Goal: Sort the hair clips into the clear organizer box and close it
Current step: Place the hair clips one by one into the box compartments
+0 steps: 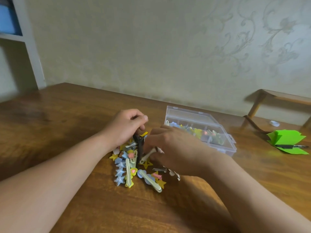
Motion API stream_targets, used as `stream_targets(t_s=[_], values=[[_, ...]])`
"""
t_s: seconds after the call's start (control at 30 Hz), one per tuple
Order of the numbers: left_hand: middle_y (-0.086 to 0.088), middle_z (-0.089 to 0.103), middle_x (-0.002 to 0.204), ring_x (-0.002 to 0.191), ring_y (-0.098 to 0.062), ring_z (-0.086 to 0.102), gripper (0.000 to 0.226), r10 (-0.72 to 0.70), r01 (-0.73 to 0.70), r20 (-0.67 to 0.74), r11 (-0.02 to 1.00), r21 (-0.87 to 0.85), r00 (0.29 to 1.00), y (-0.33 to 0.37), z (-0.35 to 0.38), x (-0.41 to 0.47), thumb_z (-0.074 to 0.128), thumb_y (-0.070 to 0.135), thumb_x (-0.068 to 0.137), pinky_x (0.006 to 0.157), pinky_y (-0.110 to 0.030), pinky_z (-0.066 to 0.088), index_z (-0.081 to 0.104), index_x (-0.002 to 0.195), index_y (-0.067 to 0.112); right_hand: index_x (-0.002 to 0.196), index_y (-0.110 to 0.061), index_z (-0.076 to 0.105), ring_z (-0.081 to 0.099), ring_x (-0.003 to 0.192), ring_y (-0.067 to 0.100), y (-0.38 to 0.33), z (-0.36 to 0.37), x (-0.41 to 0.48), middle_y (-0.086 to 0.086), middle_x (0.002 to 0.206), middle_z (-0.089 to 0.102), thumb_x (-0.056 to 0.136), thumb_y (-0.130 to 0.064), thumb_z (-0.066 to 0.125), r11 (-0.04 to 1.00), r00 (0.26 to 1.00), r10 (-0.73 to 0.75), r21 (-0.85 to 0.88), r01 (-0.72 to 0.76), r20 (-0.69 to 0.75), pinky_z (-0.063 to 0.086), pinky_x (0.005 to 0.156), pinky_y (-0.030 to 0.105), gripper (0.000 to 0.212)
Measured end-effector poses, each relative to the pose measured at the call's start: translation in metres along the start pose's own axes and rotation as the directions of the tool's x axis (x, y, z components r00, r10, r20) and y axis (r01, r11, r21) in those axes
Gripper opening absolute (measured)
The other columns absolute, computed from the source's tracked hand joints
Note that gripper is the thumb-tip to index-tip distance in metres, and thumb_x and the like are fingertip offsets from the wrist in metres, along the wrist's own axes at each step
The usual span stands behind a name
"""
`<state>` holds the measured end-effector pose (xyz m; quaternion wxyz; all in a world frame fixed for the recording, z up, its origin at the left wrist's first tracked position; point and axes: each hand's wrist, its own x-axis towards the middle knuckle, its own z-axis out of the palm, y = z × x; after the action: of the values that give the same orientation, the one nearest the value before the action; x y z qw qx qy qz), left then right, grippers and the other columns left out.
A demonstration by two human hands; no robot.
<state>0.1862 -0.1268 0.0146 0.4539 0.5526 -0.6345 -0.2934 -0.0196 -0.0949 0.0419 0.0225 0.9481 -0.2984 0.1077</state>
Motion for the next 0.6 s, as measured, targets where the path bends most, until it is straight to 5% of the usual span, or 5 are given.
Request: stream_targets(t_s=[0.43,0.6], values=[[0.003,0.077,0.085,0.084,-0.019,0.073,0.018,0.006,-0.006,-0.003,1.0,-0.001,1.0,-0.0019,0.0004,0.0007,0.064,0.033,0.103,0.093,-0.051,0.057,0.079,0.096,0.025,0.104,-0.03,0.068,0.053,0.093,0.017,0.0041,0.0004,-0.0008,-0.012,0.099,0.061,0.095,-0.014,0.069,0.999,0.999,-0.047,0.015,0.047,0.005,0.05,0.083,0.043,0.018],[0.004,0.077,0.086,0.086,-0.021,0.072,0.019,0.015,-0.015,0.005,1.0,-0.012,1.0,-0.0024,-0.001,0.0,0.065,0.037,0.102,0.094,-0.052,0.056,0.079,0.095,0.026,0.104,-0.027,0.069,0.053,0.095,0.012,0.0045,-0.0055,-0.0015,-0.012,0.101,0.061,0.095,-0.012,0.071,0.998,0.998,-0.026,0.064,0.022,0.052,0.038,0.075,0.016,0.017]])
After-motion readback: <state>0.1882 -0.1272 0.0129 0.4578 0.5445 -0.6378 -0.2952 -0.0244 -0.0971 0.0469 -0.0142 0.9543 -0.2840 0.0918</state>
